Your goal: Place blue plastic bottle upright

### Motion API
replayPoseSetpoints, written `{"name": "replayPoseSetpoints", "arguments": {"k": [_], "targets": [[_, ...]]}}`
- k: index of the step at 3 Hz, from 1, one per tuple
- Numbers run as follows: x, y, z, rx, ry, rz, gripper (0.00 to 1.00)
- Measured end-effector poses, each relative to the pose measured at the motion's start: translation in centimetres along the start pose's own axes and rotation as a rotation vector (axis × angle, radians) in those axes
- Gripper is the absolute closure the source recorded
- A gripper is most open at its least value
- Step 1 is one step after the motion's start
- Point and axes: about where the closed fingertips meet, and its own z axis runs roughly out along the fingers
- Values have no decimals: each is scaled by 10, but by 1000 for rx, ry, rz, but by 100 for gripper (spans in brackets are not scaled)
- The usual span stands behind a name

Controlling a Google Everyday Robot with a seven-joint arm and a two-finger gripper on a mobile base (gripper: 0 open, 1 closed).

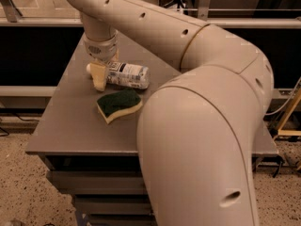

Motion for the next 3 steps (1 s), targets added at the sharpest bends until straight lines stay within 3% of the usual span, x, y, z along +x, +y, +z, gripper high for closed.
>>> {"name": "replayPoseSetpoints", "arguments": {"k": [2,3], "targets": [[-1,-1,-3,0,-1,0,88],[-2,-1,-1,2,-6,-1,100]]}}
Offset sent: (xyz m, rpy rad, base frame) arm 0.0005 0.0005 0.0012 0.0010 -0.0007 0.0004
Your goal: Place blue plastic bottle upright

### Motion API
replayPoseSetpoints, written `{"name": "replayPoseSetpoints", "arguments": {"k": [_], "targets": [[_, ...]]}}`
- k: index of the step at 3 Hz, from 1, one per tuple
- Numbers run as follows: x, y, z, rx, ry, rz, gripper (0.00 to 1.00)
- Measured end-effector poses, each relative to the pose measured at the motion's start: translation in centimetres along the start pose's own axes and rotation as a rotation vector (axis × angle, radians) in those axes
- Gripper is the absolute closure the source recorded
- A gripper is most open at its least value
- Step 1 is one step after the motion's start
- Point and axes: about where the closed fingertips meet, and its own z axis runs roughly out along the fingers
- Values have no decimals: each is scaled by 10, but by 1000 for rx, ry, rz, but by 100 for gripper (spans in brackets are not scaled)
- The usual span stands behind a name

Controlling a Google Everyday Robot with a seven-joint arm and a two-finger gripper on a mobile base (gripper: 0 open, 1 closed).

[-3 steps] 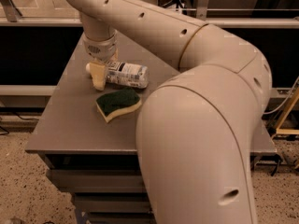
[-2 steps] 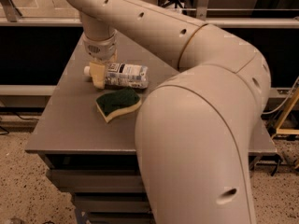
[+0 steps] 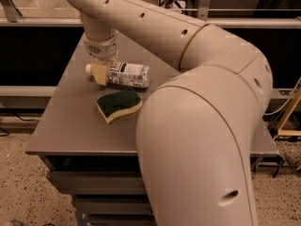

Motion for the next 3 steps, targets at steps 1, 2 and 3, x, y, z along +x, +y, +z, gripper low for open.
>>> {"name": "replayPoseSetpoints", "arguments": {"k": [1,2,3], "targets": [[0,0,0,0,0,0,100],[16,-7,-29,15,-62,11,100],[26,-12,-53,28,-107,12,100]]}}
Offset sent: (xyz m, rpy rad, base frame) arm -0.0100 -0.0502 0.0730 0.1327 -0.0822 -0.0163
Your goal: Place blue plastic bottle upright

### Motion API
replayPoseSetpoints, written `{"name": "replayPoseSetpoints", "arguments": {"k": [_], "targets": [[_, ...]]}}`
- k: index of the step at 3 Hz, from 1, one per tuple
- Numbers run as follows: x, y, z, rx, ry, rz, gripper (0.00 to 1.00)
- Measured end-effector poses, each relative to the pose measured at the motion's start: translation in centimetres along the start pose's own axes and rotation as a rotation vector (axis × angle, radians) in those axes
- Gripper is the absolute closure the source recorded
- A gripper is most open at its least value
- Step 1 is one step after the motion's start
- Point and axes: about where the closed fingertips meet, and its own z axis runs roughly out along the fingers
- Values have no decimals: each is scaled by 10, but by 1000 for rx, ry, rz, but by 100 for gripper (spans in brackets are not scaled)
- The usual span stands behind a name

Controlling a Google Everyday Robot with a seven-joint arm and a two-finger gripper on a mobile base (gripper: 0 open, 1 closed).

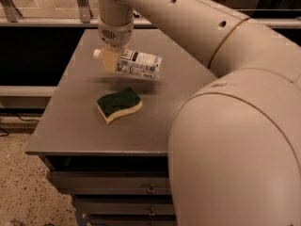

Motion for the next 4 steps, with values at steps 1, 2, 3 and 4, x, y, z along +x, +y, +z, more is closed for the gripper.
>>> {"name": "replayPoseSetpoints", "arguments": {"k": [1,2,3,4], "targets": [[4,-3,-19,5,-42,-7,100],[2,-2,-28,-3,-91,-13,100],[4,5,-41,-17,-206,-38,100],[5,10,-60,18,-344,-60,100]]}}
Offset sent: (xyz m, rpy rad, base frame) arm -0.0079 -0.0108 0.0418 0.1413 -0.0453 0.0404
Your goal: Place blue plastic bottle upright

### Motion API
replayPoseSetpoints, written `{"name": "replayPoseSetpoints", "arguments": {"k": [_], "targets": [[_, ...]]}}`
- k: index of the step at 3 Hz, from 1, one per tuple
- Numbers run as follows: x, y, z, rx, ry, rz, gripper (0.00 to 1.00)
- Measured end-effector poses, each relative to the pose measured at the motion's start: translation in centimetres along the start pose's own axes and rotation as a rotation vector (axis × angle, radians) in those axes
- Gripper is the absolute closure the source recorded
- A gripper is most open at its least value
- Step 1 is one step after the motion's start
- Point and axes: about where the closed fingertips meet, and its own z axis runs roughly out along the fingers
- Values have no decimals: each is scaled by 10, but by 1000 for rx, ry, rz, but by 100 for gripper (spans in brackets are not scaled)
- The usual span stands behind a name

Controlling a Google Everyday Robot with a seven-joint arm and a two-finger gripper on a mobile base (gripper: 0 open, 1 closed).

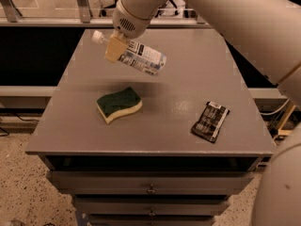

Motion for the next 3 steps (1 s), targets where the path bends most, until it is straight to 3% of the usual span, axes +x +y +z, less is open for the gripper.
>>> {"name": "replayPoseSetpoints", "arguments": {"k": [1,2,3], "targets": [[-1,2,-13,32,-86,-11,100],[4,-6,-22,35,-153,-1,100],[7,-24,-36,17,-263,-4,100]]}}
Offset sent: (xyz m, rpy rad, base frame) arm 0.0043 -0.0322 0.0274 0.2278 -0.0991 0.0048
